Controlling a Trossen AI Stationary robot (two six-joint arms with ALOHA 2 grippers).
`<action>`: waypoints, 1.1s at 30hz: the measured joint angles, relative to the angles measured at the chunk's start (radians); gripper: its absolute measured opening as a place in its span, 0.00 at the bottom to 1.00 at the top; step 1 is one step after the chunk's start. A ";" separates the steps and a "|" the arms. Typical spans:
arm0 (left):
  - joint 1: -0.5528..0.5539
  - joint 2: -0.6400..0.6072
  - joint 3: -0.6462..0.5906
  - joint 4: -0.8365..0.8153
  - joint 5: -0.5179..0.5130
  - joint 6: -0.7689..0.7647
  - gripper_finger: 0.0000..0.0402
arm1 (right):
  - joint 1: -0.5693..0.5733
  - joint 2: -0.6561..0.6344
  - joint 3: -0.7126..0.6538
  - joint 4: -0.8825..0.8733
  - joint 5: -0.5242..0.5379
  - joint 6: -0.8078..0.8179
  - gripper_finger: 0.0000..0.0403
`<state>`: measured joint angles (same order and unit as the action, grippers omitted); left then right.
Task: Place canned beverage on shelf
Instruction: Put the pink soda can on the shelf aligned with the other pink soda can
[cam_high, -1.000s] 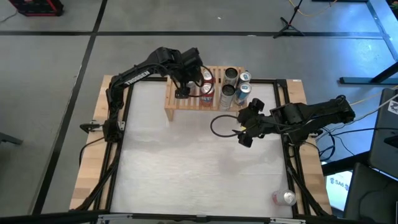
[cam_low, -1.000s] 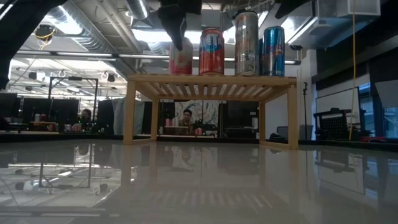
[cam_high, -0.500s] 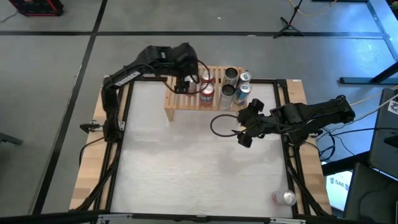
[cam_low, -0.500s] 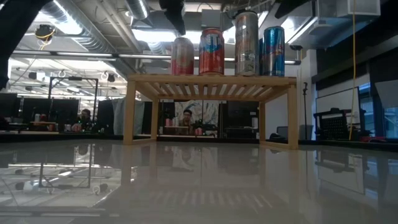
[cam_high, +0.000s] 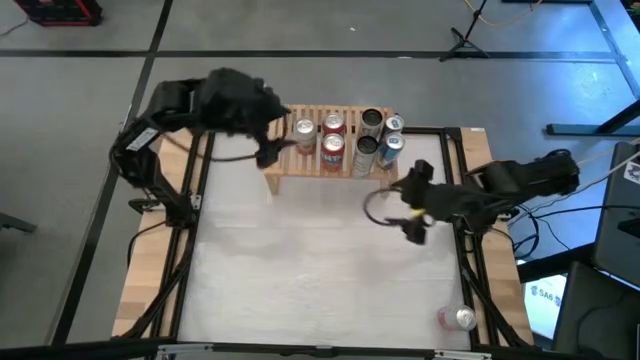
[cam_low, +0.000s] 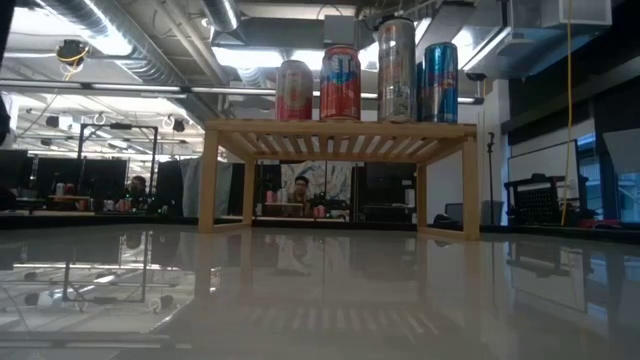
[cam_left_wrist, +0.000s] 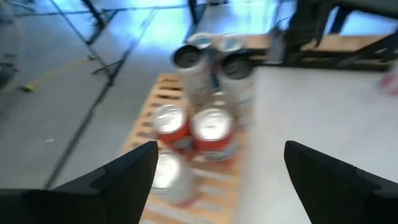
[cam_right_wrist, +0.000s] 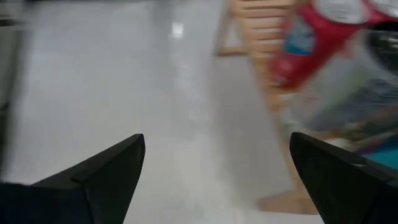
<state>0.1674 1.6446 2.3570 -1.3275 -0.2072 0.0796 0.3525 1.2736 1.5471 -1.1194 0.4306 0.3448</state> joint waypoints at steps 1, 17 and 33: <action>-0.030 -0.006 0.000 -0.004 0.000 -0.031 0.85 | 0.017 -0.014 0.001 0.000 -0.028 -0.002 0.97; -0.560 -0.002 -0.059 -0.064 -0.249 -0.520 0.85 | 0.408 -0.071 -0.001 0.015 -0.083 0.126 0.97; -0.722 0.000 -0.445 0.141 -0.300 -0.769 0.85 | 0.421 0.065 0.077 -0.020 -0.368 0.356 0.97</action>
<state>-0.5547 1.6444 1.9122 -1.1867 -0.5076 -0.6895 0.7731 1.3384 1.6245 -1.1390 0.0625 0.7012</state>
